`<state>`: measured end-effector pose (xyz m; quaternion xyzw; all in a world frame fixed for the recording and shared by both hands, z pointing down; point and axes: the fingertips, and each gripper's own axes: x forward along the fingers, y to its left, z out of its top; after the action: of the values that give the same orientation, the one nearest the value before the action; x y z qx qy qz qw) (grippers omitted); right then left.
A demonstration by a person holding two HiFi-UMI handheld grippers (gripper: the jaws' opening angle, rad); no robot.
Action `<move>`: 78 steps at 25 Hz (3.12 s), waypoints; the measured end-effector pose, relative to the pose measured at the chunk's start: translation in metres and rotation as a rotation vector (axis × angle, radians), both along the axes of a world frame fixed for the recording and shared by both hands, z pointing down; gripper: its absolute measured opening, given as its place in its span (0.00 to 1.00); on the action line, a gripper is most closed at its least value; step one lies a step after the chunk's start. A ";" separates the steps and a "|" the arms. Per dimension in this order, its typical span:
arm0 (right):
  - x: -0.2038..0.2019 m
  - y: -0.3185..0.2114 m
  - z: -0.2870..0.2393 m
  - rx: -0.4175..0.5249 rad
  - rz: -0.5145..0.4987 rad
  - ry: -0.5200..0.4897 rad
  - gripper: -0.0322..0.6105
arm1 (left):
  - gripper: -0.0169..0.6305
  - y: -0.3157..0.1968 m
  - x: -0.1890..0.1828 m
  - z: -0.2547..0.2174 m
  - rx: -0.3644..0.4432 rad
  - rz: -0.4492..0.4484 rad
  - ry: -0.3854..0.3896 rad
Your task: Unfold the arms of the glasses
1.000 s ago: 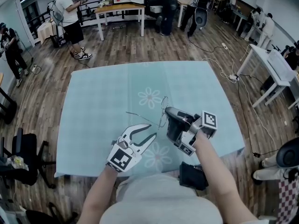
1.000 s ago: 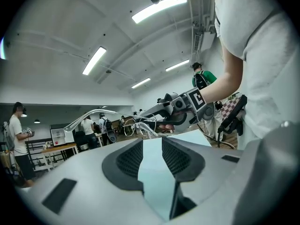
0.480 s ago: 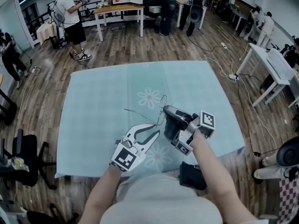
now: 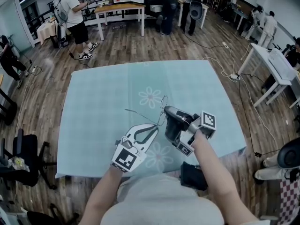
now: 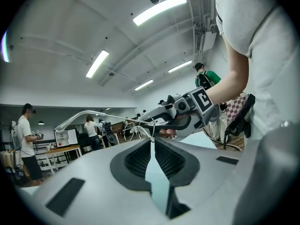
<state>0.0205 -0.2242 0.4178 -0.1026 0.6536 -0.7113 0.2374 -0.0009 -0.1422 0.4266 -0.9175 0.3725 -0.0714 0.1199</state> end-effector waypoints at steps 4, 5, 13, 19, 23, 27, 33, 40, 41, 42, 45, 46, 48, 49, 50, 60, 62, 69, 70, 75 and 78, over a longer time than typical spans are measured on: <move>0.003 0.000 0.001 0.001 -0.006 0.006 0.07 | 0.08 -0.001 -0.004 -0.002 0.002 -0.004 0.009; 0.003 -0.001 0.001 -0.001 -0.007 0.008 0.07 | 0.08 -0.001 -0.007 -0.003 0.005 -0.007 0.011; 0.007 0.001 0.000 0.004 -0.032 0.005 0.07 | 0.07 -0.003 -0.019 -0.006 0.016 -0.020 0.012; 0.008 0.004 -0.001 0.008 -0.044 -0.006 0.07 | 0.07 -0.002 -0.025 -0.009 0.029 -0.031 0.022; 0.011 0.005 0.000 0.009 -0.056 -0.011 0.07 | 0.06 -0.005 -0.032 -0.012 0.027 -0.053 0.045; 0.014 0.006 -0.002 0.011 -0.069 -0.017 0.07 | 0.06 -0.010 -0.041 -0.017 0.028 -0.076 0.054; 0.018 0.012 -0.003 0.020 -0.093 -0.063 0.07 | 0.05 -0.009 -0.046 -0.017 0.011 -0.082 0.115; 0.014 0.017 -0.007 0.033 -0.125 -0.108 0.07 | 0.05 -0.010 -0.061 -0.020 -0.016 -0.068 0.173; 0.014 0.018 -0.008 0.037 -0.133 -0.115 0.07 | 0.05 -0.011 -0.063 -0.021 -0.017 -0.067 0.178; 0.013 0.018 -0.009 0.043 -0.144 -0.121 0.07 | 0.05 -0.011 -0.065 -0.023 -0.013 -0.061 0.188; 0.013 0.019 -0.011 0.060 -0.172 -0.134 0.07 | 0.05 -0.011 -0.069 -0.026 -0.008 -0.042 0.206; 0.013 0.019 -0.010 0.061 -0.177 -0.133 0.07 | 0.05 -0.011 -0.070 -0.027 -0.009 -0.037 0.205; 0.013 0.019 -0.008 0.059 -0.186 -0.132 0.07 | 0.05 -0.012 -0.072 -0.027 -0.012 -0.030 0.205; 0.012 0.020 -0.009 0.060 -0.194 -0.137 0.07 | 0.05 -0.012 -0.074 -0.027 -0.014 -0.028 0.209; 0.011 0.021 -0.010 0.065 -0.204 -0.147 0.07 | 0.05 -0.011 -0.075 -0.028 -0.016 -0.026 0.215; 0.005 0.029 -0.020 0.106 -0.302 -0.205 0.07 | 0.05 -0.006 -0.087 -0.032 -0.028 0.000 0.221; 0.005 0.032 -0.022 0.120 -0.326 -0.208 0.07 | 0.05 -0.007 -0.090 -0.032 -0.027 0.003 0.211; 0.003 0.037 -0.024 0.153 -0.382 -0.197 0.07 | 0.05 -0.007 -0.098 -0.033 -0.025 0.008 0.167; 0.002 0.038 -0.025 0.161 -0.389 -0.195 0.07 | 0.05 -0.007 -0.100 -0.033 -0.024 0.007 0.162; 0.003 0.044 -0.026 0.190 -0.418 -0.177 0.07 | 0.05 -0.010 -0.106 -0.037 -0.006 -0.008 0.144; 0.003 0.050 -0.025 0.197 -0.424 -0.167 0.07 | 0.06 -0.010 -0.109 -0.039 0.005 -0.016 0.129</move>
<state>0.0240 -0.1745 0.3927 0.1198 0.7048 -0.6841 0.1449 -0.1102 -0.1522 0.3881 -0.9168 0.3871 -0.0121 0.0973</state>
